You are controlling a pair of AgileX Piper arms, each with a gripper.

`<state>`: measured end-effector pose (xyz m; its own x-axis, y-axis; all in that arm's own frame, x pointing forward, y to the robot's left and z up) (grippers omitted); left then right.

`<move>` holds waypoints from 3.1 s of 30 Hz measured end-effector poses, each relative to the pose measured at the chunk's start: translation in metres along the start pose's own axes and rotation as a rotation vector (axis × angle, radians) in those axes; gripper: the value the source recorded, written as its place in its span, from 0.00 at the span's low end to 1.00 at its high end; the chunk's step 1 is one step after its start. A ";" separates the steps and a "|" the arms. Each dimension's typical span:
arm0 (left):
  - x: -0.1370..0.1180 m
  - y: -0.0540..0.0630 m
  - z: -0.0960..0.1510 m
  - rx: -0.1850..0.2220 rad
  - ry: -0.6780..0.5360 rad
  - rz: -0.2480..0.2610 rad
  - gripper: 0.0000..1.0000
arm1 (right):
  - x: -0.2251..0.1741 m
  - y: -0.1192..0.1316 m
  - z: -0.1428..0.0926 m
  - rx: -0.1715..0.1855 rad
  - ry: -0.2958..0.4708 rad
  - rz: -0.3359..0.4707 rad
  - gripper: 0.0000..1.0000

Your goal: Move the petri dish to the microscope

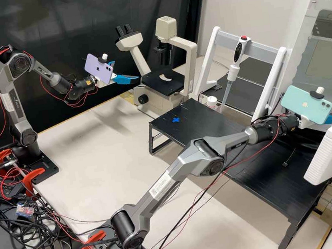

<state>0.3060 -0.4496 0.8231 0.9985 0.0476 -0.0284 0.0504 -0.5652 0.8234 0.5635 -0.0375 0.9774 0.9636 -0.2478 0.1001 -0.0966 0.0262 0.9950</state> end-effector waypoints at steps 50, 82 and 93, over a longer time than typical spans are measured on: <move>0.000 0.000 0.000 0.000 0.000 0.000 1.00 | -0.180 0.021 0.032 -0.004 -0.069 -0.254 0.00; 0.000 0.000 0.000 0.000 0.000 0.000 1.00 | -0.369 -0.043 -0.071 -0.122 0.410 -0.429 0.00; 0.000 0.000 0.000 0.000 0.000 0.000 1.00 | -0.369 -0.096 -0.145 -0.241 0.484 -0.535 0.00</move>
<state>0.3060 -0.4496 0.8231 0.9985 0.0476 -0.0284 0.0504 -0.5652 0.8234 0.2533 0.1920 0.8448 0.8707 0.1651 -0.4632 0.4184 0.2462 0.8743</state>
